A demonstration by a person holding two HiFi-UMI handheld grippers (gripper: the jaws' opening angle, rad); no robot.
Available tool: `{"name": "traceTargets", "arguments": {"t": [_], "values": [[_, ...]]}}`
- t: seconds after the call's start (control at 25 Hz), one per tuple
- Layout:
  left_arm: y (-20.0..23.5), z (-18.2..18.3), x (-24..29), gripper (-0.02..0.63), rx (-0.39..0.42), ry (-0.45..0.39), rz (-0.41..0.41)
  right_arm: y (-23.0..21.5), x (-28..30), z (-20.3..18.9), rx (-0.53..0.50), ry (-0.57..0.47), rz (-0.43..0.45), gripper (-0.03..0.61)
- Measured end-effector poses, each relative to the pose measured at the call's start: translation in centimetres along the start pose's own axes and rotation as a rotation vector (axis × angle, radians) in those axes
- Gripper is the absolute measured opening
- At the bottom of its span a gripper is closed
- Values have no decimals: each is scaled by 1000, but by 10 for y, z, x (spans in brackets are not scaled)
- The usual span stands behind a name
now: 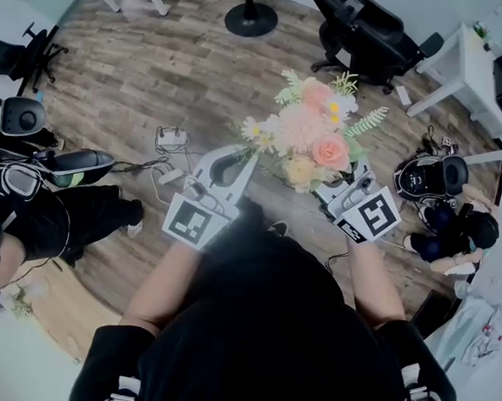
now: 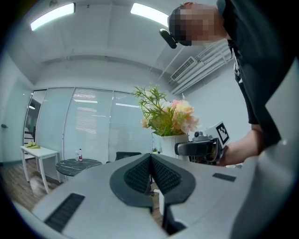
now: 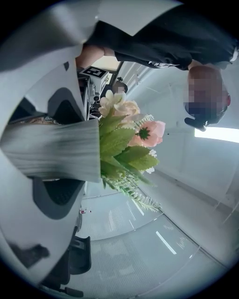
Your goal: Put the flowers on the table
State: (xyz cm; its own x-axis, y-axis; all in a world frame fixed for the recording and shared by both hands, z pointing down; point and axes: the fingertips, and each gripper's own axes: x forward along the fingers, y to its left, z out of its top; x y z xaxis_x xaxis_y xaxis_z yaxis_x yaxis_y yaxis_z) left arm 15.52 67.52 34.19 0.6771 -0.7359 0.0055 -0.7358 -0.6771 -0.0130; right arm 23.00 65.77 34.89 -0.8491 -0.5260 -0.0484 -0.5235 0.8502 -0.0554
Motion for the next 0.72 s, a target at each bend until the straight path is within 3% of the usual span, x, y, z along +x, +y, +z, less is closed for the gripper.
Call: {"name": "traceTargets", "arguments": {"t": [0.72], "values": [[106, 13, 49, 12, -23, 8, -25, -63, 98, 9, 31, 25, 1, 351]]}}
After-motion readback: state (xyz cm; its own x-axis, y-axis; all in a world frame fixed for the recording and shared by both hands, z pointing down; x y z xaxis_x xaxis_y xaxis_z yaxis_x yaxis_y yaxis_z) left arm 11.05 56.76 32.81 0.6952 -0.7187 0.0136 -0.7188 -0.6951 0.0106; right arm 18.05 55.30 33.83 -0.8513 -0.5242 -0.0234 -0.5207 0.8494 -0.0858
